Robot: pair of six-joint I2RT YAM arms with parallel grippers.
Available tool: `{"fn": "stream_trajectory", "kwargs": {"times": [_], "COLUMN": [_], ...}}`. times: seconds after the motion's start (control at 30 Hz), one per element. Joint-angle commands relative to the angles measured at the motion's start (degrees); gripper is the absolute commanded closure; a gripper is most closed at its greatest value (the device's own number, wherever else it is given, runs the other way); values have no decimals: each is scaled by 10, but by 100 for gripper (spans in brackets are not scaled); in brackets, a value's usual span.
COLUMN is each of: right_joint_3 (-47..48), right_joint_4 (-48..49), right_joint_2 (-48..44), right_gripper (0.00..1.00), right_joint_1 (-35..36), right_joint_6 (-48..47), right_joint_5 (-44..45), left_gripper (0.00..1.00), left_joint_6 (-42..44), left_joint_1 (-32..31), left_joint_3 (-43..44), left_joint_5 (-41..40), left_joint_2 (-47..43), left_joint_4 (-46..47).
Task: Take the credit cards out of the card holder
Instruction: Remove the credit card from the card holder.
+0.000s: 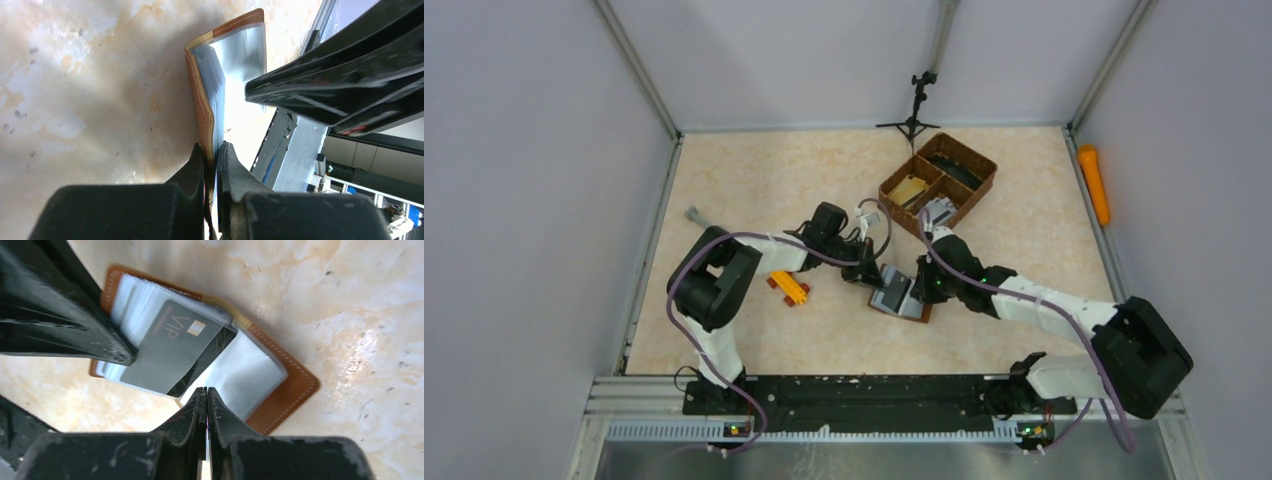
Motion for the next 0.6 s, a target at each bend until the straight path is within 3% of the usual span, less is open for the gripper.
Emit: {"fn": "stream_trajectory", "kwargs": {"times": [0.0,0.17,0.27,0.4,0.57], "right_joint_3": [-8,-27,-28,-34,-23], "right_joint_4": [0,35,50,76,57], "right_joint_2": [-85,-132,-139,-140,-147], "right_gripper": [94,72,66,65,49], "right_joint_1": [-18,-27,-29,-40,-41], "right_joint_6": [16,44,63,88,96], "right_joint_5": [2,-48,-72,-112,-105], "left_gripper": [100,100,100,100,100], "left_joint_6": [-11,-39,-44,-60,-79], "left_joint_1": [8,17,22,30,35], "left_joint_3": [-27,-59,-75,-97,-113], "left_joint_5": [26,50,53,56,63], "left_joint_2": [-55,-87,-110,-137,-154], "left_joint_4": [60,112,128,156,185]}}
